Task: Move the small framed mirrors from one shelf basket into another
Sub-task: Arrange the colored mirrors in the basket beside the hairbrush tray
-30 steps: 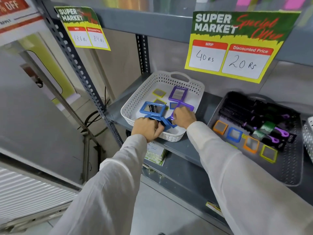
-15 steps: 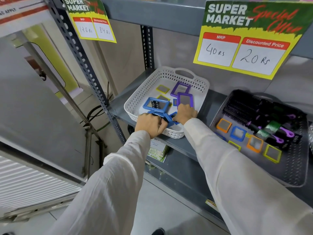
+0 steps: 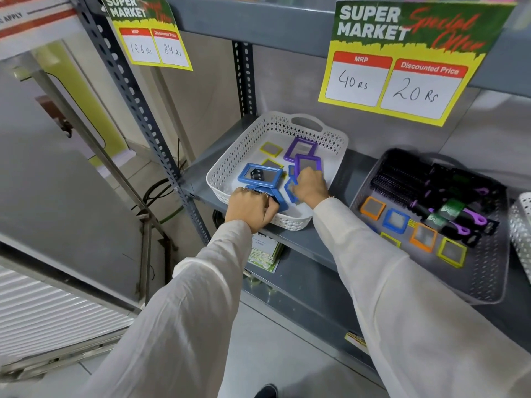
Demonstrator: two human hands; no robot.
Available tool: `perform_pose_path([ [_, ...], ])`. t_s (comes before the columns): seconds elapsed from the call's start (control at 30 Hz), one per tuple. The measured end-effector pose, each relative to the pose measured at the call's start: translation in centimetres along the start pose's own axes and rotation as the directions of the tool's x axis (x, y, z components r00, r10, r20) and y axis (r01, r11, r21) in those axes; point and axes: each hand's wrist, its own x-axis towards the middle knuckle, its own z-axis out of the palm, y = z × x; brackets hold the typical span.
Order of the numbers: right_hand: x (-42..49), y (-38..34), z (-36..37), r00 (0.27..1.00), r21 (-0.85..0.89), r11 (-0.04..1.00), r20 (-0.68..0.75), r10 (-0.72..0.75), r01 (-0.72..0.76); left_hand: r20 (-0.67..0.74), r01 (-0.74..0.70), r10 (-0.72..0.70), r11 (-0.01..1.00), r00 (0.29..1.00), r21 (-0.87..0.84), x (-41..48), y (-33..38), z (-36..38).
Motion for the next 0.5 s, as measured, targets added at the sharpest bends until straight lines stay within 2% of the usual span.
perform_pose_path([
  [0.23, -1.0, 2.4, -3.9, 0.992, 0.357, 0.934, -0.113, 0.050, -0.007, 0.205, -0.088, 0.091, 0.996, 0.975, -0.023, 0.3, 0.1, -1.4],
  [0.37, -1.7, 4.8, -5.7, 0.978, 0.424, 0.906, -0.196, 0.074, 0.017, 0.366, -0.156, 0.133, 0.987, 0.921, 0.034, 1.0, 0.3, -1.9],
  [0.5, -2.5, 6.8, -8.0, 0.961, 0.463, 0.886, -0.247, 0.128, 0.001, 0.349, -0.161, 0.123, 0.984, 0.929, 0.081, 0.6, 1.2, -1.8],
])
